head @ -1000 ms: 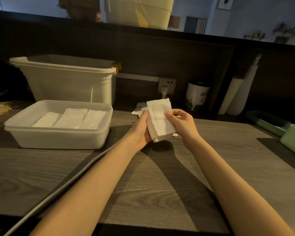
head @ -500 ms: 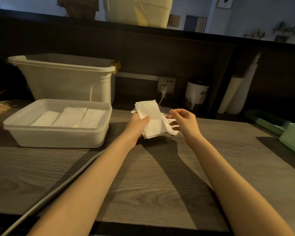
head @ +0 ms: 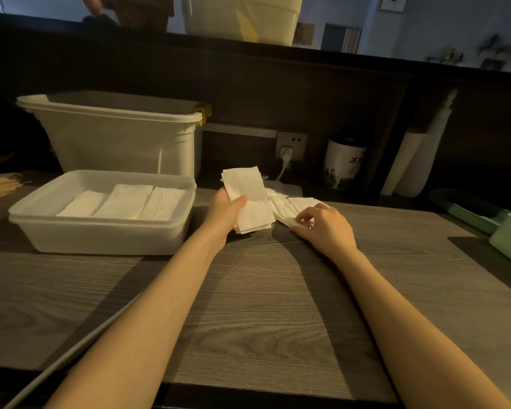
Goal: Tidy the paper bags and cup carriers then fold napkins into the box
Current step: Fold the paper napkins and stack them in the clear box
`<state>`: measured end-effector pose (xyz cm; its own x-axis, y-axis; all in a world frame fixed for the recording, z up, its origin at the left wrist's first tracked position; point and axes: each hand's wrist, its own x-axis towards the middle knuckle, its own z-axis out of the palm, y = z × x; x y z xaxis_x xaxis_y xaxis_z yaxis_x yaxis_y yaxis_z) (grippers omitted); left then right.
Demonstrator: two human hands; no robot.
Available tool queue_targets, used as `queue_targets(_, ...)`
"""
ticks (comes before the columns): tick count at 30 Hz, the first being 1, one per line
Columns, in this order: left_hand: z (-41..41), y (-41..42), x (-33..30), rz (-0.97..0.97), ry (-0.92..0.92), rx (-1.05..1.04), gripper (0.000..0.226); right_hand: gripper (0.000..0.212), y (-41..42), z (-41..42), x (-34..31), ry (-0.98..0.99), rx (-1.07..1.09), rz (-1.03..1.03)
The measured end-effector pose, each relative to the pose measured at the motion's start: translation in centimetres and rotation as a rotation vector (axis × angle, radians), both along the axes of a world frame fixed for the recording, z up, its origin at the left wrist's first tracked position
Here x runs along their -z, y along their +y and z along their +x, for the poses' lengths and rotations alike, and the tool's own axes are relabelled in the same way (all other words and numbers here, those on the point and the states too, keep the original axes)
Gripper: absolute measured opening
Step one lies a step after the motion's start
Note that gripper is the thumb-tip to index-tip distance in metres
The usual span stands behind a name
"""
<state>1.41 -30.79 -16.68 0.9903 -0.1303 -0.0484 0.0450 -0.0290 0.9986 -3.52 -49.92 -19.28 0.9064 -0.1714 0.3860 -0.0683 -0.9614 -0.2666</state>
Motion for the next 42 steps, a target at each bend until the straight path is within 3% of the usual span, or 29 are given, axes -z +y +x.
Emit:
queue_targets(6, 0.0, 0.0, 0.1, 0.009, -0.002, -0.004, 0.040, 0.021, 0.0, -0.1, 0.1, -0.070, 0.047, 0.023)
queue_targets(12, -0.1, 0.0, 0.0, 0.018, 0.011, -0.014, 0.041, 0.018, 0.3, 0.2, -0.3, -0.120, 0.079, 0.275)
queue_targets(23, -0.3, -0.3, -0.2, 0.014, 0.035, -0.048, 0.038, 0.018, 2.0, -0.6, -3.8, -0.389, -0.089, 0.989)
queue_targets(34, -0.7, -0.3, 0.0, 0.036, 0.012, -0.001, 0.035, 0.028, 2.4, -1.2, -4.7, -0.189, -0.168, 1.421)
queue_targets(37, -0.6, -0.3, -0.1, 0.049, 0.001, 0.002, 0.036, 0.029, 2.2, -1.0, -4.6, -0.181, -0.129, 1.417)
queue_targets(42, -0.5, -0.2, -0.3, 0.053, 0.016, -0.001, 0.038, 0.026, 1.0, -0.2, -3.2, -0.225, 0.116, 1.134)
